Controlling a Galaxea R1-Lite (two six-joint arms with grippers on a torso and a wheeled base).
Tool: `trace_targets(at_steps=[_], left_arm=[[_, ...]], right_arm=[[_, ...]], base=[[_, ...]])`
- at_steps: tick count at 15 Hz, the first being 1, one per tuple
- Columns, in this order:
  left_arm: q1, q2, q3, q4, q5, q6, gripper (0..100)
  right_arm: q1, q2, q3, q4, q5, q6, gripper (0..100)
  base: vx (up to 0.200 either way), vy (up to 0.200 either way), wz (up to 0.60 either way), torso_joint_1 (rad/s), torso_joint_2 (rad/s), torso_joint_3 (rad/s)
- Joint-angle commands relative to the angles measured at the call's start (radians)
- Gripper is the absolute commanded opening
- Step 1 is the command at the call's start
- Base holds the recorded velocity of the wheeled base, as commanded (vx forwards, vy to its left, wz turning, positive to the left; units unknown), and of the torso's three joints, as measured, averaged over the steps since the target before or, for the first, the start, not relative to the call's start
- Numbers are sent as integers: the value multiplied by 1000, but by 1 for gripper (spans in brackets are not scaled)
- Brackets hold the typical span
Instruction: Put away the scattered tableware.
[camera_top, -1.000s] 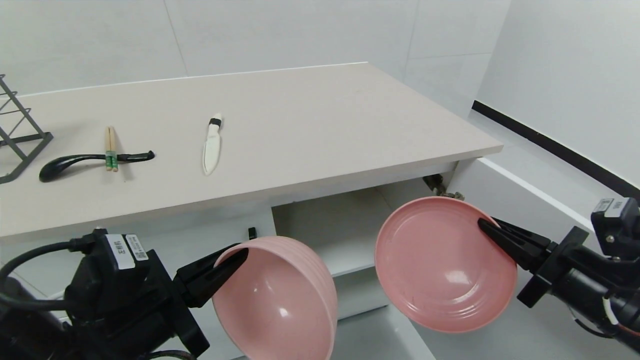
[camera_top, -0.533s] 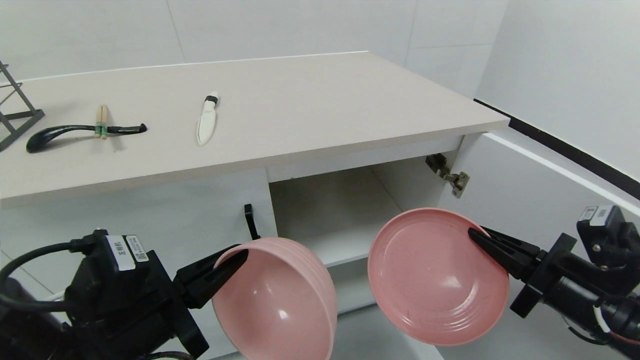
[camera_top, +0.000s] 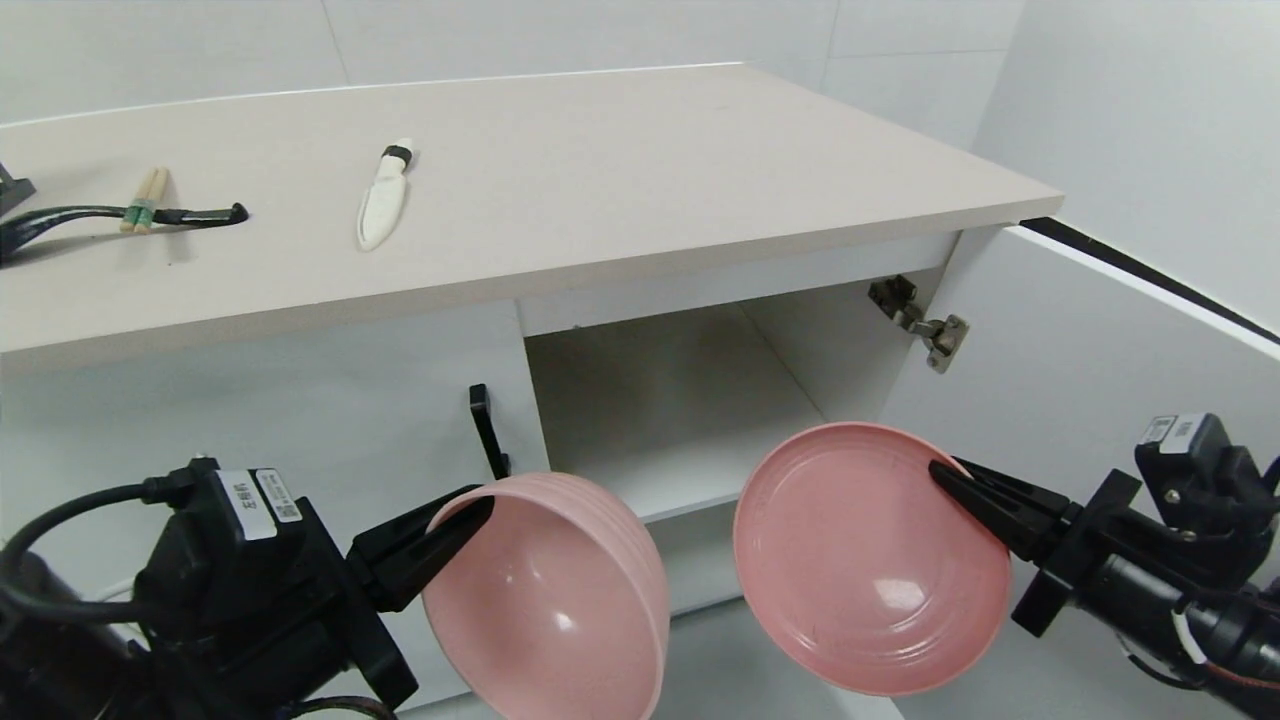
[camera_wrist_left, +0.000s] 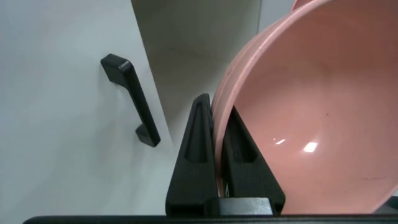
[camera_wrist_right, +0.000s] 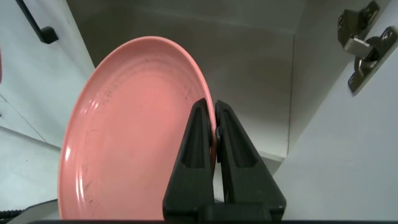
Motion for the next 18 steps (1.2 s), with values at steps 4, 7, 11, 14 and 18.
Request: trace_targets(at_steps=[4, 7, 11, 14, 18], left_arm=[[4, -1, 0, -1, 1, 19, 0], [-8, -2, 2, -1, -1, 23, 0], [-2, 10, 2, -1, 1, 23, 0], [4, 18, 2, 2, 1, 23, 0], [48, 7, 2, 62, 1, 29, 0]], right_arm=[[23, 56, -1, -1, 2, 0, 0], [25, 109, -5, -1, 2, 0, 0], [-4, 229, -55, -1, 2, 3, 0], [-18, 264, -132, -1, 2, 6, 0], [-20, 330, -199, -1, 0, 37, 0]], base=[[-50, 50, 0, 1, 4, 10], [0, 0, 0, 0, 0, 0], [0, 0, 0, 0, 0, 0], [0, 0, 0, 0, 0, 0], [0, 0, 0, 0, 0, 0]])
